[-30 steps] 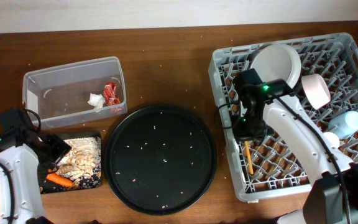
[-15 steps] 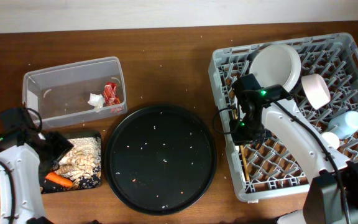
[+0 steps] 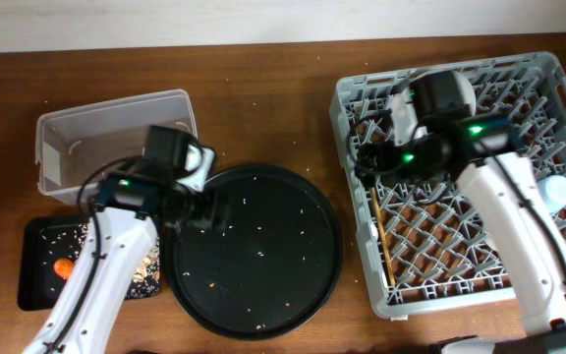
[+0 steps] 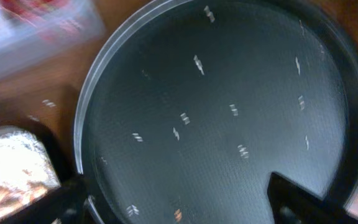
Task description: Sort waste into correct bins and load items into the dishwasher rack
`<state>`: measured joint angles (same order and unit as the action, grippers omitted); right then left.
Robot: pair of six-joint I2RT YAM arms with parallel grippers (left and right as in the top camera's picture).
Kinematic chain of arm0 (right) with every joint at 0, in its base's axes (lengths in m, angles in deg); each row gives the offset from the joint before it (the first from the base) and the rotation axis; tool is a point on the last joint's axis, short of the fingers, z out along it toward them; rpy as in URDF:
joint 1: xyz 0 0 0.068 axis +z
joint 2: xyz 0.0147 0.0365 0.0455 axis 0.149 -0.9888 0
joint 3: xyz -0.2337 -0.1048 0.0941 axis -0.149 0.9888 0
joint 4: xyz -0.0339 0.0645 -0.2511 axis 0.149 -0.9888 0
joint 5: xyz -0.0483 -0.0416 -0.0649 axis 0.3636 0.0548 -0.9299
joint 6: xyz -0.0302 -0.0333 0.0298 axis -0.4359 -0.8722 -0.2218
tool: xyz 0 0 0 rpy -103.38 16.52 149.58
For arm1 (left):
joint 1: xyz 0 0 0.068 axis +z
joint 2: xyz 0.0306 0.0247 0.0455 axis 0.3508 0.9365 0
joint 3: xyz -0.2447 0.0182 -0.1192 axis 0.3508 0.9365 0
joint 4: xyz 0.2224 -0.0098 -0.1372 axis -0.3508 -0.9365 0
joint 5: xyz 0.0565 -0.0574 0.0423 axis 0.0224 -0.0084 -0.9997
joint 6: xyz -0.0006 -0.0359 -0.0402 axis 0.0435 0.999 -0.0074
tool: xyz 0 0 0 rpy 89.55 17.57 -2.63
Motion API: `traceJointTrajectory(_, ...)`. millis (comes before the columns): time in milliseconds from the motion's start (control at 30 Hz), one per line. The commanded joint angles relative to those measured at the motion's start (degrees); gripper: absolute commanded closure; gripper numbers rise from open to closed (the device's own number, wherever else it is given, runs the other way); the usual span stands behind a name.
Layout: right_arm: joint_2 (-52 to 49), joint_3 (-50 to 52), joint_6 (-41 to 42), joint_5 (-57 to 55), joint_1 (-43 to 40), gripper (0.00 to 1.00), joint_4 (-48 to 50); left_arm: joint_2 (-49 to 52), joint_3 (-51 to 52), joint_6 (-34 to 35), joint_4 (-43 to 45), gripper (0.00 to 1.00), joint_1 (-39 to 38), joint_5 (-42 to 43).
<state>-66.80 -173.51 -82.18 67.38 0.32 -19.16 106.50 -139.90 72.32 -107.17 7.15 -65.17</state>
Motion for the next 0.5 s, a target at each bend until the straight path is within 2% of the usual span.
traceJointTrajectory(0, 0.9, -2.9, -2.2, 5.2, -5.5, 0.02, -4.4, -0.6, -2.0, 1.3, -7.9, 0.03, 0.9, -0.5)
traceJointTrajectory(167, 2.3, -3.5, -2.2, 0.0, -10.3, 0.02, -13.7, -3.3, -7.6, 2.0, -19.6, 0.03, 9.2, -0.1)
traceJointTrajectory(333, 10.2, -3.5, -2.2, -5.7, -10.5, 0.02, -14.8, -18.7, -7.1, 1.8, -14.7, 0.03, 12.2, -2.5)
traceJointTrajectory(467, 21.8, -1.7, -2.2, -6.2, -10.4, 0.02, -8.3, -33.4, -2.9, 1.8, -8.4, 0.03, 12.2, -4.3)
